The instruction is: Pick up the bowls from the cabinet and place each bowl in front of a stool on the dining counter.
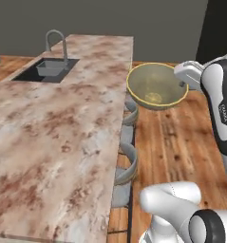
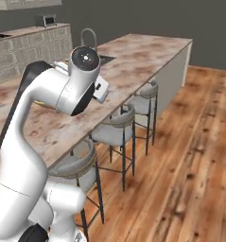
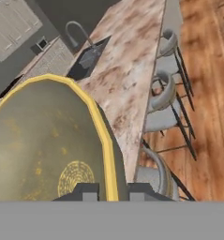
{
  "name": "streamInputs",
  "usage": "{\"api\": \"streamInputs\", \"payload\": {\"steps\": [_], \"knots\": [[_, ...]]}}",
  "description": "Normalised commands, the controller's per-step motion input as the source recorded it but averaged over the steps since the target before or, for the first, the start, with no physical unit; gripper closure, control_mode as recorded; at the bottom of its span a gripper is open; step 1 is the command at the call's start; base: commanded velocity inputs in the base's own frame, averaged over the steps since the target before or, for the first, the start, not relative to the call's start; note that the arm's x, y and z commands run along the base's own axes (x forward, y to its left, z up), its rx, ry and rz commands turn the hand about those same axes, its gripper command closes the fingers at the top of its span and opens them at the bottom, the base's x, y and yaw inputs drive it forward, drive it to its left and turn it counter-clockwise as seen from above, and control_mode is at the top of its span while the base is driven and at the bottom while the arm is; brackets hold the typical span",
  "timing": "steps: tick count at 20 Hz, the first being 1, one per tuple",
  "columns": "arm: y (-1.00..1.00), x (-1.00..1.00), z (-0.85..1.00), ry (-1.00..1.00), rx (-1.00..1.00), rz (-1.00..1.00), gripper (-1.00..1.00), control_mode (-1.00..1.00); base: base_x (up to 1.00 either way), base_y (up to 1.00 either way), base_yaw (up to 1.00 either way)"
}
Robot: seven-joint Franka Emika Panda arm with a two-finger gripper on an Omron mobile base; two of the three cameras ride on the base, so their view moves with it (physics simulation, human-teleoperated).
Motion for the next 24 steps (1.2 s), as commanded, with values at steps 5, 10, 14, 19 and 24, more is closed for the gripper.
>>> {"api": "streamInputs", "payload": {"steps": [5,10,14,19,24], "knots": [[0.0,0.0,0.0,0.0,0.0,0.0,1.0,1.0,0.33,-0.21,0.76],[0.0,0.0,0.0,0.0,0.0,0.0,1.0,1.0,0.4,-0.45,0.72],[0.0,0.0,0.0,0.0,0.0,0.0,1.0,1.0,0.14,-0.81,0.64],[0.0,0.0,0.0,0.0,0.0,0.0,1.0,1.0,0.0,-0.82,0.62],[0.0,0.0,0.0,0.0,0.0,0.0,1.0,1.0,0.0,-0.56,0.58]]}}
